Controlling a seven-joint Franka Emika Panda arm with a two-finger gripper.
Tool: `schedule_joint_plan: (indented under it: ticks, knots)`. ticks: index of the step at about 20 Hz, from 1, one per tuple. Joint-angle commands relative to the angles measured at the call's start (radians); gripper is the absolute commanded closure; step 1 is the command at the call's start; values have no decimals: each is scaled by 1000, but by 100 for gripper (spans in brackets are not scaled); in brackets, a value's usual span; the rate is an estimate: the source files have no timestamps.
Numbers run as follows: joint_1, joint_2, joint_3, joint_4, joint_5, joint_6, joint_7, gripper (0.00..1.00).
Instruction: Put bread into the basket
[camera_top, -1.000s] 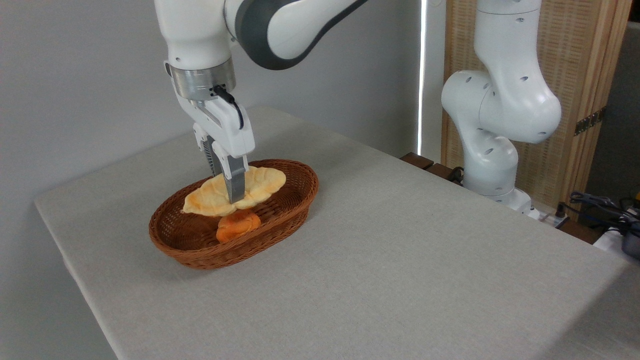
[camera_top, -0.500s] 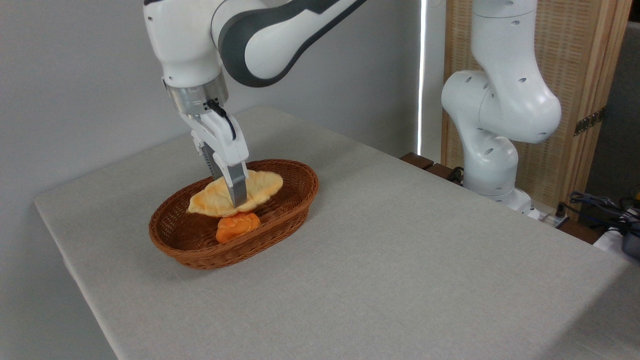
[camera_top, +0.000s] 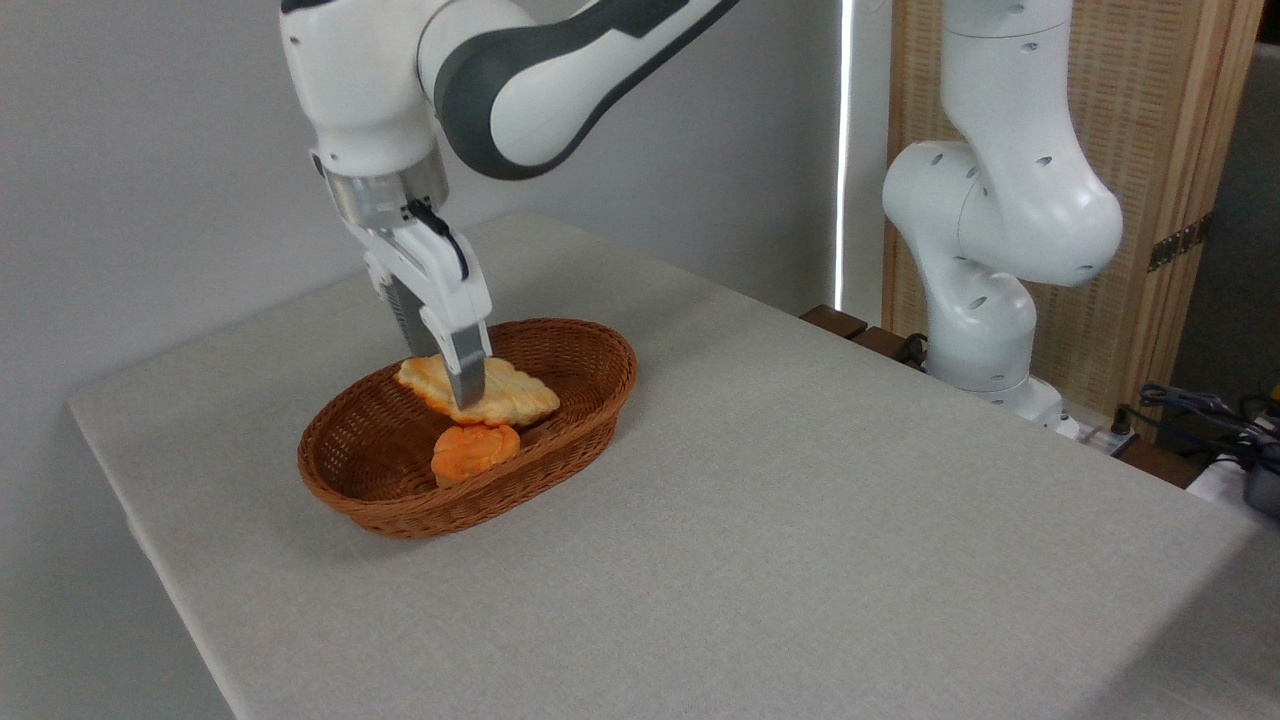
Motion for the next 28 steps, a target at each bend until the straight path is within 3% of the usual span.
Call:
schedule_joint_plan:
  ticks: [1, 4, 9, 11, 12, 14, 19, 28]
  knots:
    - [7, -6, 39, 80, -39, -14, -62, 0]
    - [7, -16, 55, 80, -25, -10, -60, 0]
    - [7, -29, 167, 108, 19, -13, -50, 0]
    - [7, -31, 202, 109, 53, -14, -42, 0]
    - [7, -32, 219, 113, 105, -14, -13, 0]
    - [7, -32, 245, 143, 148, -20, 38, 0]
    - [7, -32, 288, 154, 148, -55, 116, 0]
    - [4, -29, 277, 152, 150, -98, 124, 0]
